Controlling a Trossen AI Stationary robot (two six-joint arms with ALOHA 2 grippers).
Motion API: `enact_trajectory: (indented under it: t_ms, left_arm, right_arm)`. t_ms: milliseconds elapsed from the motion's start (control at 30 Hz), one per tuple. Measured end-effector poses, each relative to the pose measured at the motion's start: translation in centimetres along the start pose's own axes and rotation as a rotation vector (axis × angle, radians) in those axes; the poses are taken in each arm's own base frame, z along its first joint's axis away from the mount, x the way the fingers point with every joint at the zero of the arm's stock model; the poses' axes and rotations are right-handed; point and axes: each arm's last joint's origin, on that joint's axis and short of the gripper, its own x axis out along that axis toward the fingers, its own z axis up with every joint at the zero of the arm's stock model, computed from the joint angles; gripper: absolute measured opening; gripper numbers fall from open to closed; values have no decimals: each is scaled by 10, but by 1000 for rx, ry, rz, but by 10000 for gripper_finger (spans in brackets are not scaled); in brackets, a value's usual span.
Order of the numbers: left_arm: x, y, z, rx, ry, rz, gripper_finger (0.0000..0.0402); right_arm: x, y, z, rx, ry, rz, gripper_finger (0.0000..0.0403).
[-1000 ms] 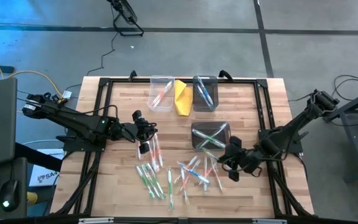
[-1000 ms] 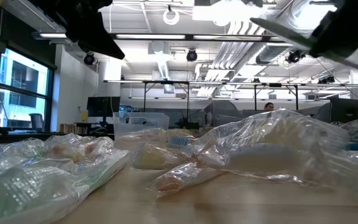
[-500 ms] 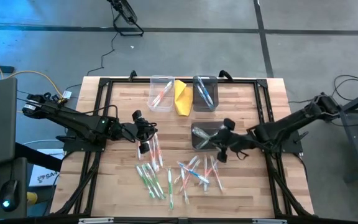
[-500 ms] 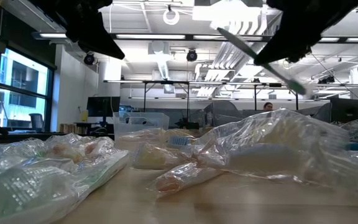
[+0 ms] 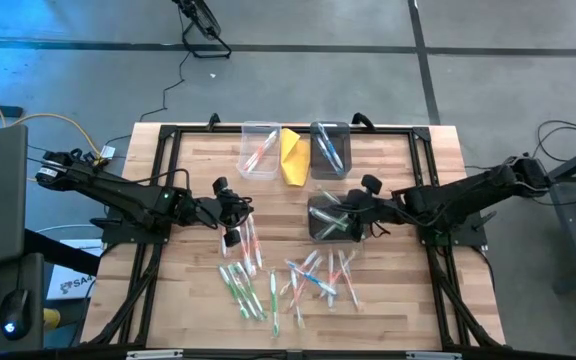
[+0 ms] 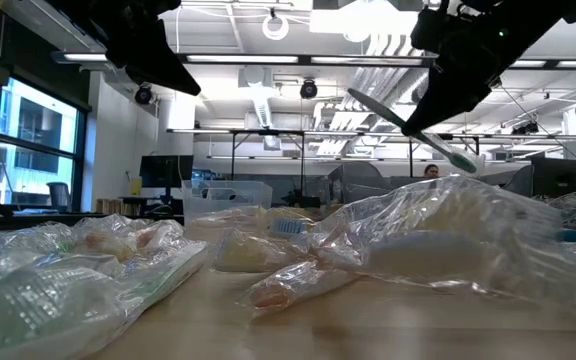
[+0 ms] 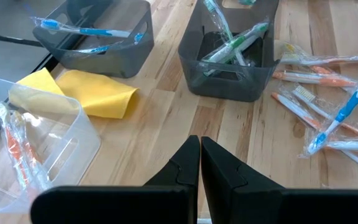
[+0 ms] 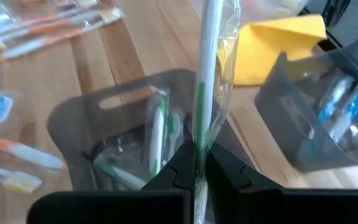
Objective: Pick & Place Toothbrushes
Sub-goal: Put the green toothbrush into the bottom black transparent bin, then put the orange toothbrush into the transparent bin
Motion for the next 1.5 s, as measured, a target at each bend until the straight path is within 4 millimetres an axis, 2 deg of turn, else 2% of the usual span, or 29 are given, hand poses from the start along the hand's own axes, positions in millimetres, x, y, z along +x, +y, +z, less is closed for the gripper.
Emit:
enact_trajectory:
  t_ms: [333, 967, 1067, 1267, 1500]
  left_arm:
    - [0, 0, 0, 0, 0, 0, 10]
    - [0, 0, 0, 0, 1, -4, 10]
    - [0, 0, 0, 0, 1, -3, 10]
    - [0, 0, 0, 0, 1, -2, 10]
    - [0, 0, 0, 0, 0, 1, 10]
  right_arm:
    - [1, 0, -5, 12, 58, 54, 12]
    - [17, -9, -45, 42, 105, -5, 14]
    - [17, -9, -45, 43, 103, -3, 28]
    - [18, -8, -43, 4, 77, 8, 84]
    - [15, -5, -31, -4, 26, 28, 137]
